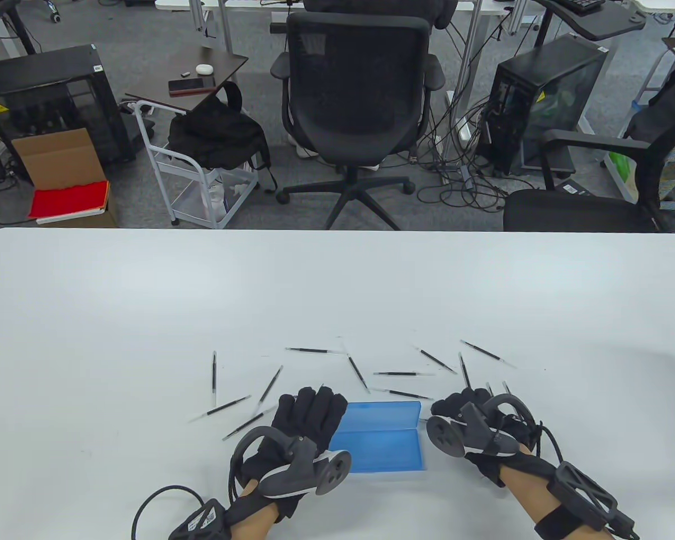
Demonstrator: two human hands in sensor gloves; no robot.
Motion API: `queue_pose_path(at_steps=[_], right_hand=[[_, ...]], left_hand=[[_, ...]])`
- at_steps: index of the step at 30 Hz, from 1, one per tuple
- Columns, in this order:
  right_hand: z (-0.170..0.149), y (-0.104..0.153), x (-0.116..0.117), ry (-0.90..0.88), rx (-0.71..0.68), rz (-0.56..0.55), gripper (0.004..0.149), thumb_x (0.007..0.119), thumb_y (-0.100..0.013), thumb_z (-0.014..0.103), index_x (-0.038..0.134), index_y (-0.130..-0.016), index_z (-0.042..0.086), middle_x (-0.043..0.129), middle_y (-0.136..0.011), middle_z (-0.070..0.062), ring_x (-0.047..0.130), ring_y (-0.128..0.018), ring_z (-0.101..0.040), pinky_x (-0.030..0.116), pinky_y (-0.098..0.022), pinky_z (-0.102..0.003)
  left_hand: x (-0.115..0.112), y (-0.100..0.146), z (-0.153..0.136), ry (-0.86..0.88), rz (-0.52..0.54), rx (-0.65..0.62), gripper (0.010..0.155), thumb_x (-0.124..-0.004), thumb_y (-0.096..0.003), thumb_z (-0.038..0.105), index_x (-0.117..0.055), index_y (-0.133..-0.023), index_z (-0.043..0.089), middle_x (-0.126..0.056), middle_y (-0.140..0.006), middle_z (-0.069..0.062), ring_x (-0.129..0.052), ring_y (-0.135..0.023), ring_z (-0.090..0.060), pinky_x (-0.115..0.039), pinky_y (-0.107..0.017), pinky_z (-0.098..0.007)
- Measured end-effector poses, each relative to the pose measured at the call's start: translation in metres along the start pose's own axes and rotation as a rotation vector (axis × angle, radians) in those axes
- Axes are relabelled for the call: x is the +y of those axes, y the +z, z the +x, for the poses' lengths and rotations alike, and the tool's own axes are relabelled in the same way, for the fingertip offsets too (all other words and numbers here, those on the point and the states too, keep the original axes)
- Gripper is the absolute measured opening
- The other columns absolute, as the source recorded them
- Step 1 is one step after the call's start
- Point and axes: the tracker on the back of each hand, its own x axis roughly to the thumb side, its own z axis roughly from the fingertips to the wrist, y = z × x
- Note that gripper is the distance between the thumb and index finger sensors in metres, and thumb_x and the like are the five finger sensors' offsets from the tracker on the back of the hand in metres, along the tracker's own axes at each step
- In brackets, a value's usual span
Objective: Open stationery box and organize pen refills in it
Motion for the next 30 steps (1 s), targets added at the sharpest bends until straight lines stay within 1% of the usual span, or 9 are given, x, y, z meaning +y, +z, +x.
queue_pose_path(at_steps=[7, 10, 15, 18, 19, 20, 23, 28, 30], right_hand=[[-0.004, 0.001, 0.0, -0.027, 0.014, -0.016, 0.058, 0.094, -0.041, 0.031, 0.074, -0.094, 0.017, 0.099, -0.075, -0.005, 0.102, -0.067, -0.027, 0.083, -0.064, -0.059], [-0.007, 0.005, -0.006, -0.063, 0.03, -0.06, 0.059, 0.094, -0.041, 0.031, 0.074, -0.095, 0.016, 0.099, -0.075, -0.005, 0.102, -0.067, -0.027, 0.082, -0.064, -0.059], [-0.016, 0.021, -0.041, -0.102, 0.109, -0.208, 0.06, 0.094, -0.041, 0.031, 0.074, -0.096, 0.016, 0.099, -0.076, -0.005, 0.102, -0.067, -0.027, 0.081, -0.064, -0.06], [-0.013, 0.032, -0.064, -0.134, 0.118, -0.288, 0.059, 0.094, -0.042, 0.031, 0.074, -0.096, 0.016, 0.099, -0.076, -0.006, 0.101, -0.067, -0.028, 0.081, -0.064, -0.06], [-0.009, 0.036, -0.072, -0.143, 0.104, -0.307, 0.059, 0.094, -0.042, 0.031, 0.074, -0.096, 0.016, 0.099, -0.076, -0.006, 0.102, -0.067, -0.028, 0.081, -0.064, -0.06], [-0.006, 0.037, -0.075, -0.145, 0.096, -0.311, 0.059, 0.094, -0.042, 0.031, 0.074, -0.096, 0.016, 0.099, -0.077, -0.006, 0.101, -0.067, -0.028, 0.08, -0.065, -0.06], [0.019, 0.043, -0.085, -0.126, 0.02, -0.31, 0.059, 0.094, -0.043, 0.03, 0.074, -0.096, 0.016, 0.099, -0.077, -0.006, 0.101, -0.068, -0.029, 0.08, -0.065, -0.06], [0.065, 0.043, -0.081, -0.024, -0.103, -0.306, 0.058, 0.093, -0.043, 0.031, 0.075, -0.096, 0.017, 0.099, -0.078, -0.005, 0.101, -0.068, -0.028, 0.08, -0.065, -0.059], [0.083, 0.039, -0.076, 0.001, -0.151, -0.285, 0.058, 0.093, -0.043, 0.031, 0.075, -0.096, 0.017, 0.099, -0.078, -0.005, 0.101, -0.068, -0.028, 0.08, -0.065, -0.059]], left_hand=[[0.0, 0.0, 0.0, 0.005, 0.001, -0.001, 0.123, -0.088, -0.0299, 0.064, -0.015, -0.116, 0.015, -0.024, -0.127, -0.017, -0.042, -0.114, -0.048, -0.045, -0.081, -0.065], [0.0, 0.0, 0.0, 0.008, 0.001, -0.003, 0.123, -0.088, -0.03, 0.064, -0.015, -0.116, 0.014, -0.024, -0.127, -0.017, -0.042, -0.114, -0.048, -0.045, -0.081, -0.065], [0.0, 0.0, 0.0, 0.006, -0.003, -0.005, 0.123, -0.088, -0.0303, 0.064, -0.015, -0.116, 0.014, -0.024, -0.127, -0.018, -0.042, -0.114, -0.049, -0.045, -0.081, -0.066], [0.0, 0.0, -0.001, 0.009, -0.006, -0.005, 0.123, -0.088, -0.0302, 0.064, -0.014, -0.116, 0.014, -0.024, -0.126, -0.018, -0.042, -0.114, -0.049, -0.044, -0.081, -0.066], [0.0, 0.0, 0.0, 0.011, -0.006, -0.005, 0.123, -0.088, -0.0302, 0.064, -0.014, -0.116, 0.014, -0.023, -0.127, -0.018, -0.042, -0.114, -0.049, -0.044, -0.081, -0.066], [0.0, 0.0, 0.0, 0.011, -0.006, -0.005, 0.123, -0.088, -0.0303, 0.064, -0.014, -0.116, 0.014, -0.023, -0.127, -0.018, -0.042, -0.114, -0.049, -0.044, -0.081, -0.066], [-0.001, 0.0, 0.0, 0.012, -0.006, -0.005, 0.123, -0.088, -0.0304, 0.063, -0.014, -0.116, 0.014, -0.023, -0.126, -0.018, -0.042, -0.114, -0.049, -0.045, -0.081, -0.066], [0.0, 0.0, 0.0, 0.008, -0.004, -0.003, 0.123, -0.088, -0.0309, 0.063, -0.014, -0.116, 0.014, -0.023, -0.126, -0.018, -0.042, -0.114, -0.049, -0.045, -0.08, -0.066], [-0.001, 0.0, 0.0, 0.01, -0.004, -0.003, 0.123, -0.088, -0.0308, 0.063, -0.014, -0.116, 0.014, -0.023, -0.126, -0.018, -0.041, -0.114, -0.049, -0.045, -0.08, -0.066]])
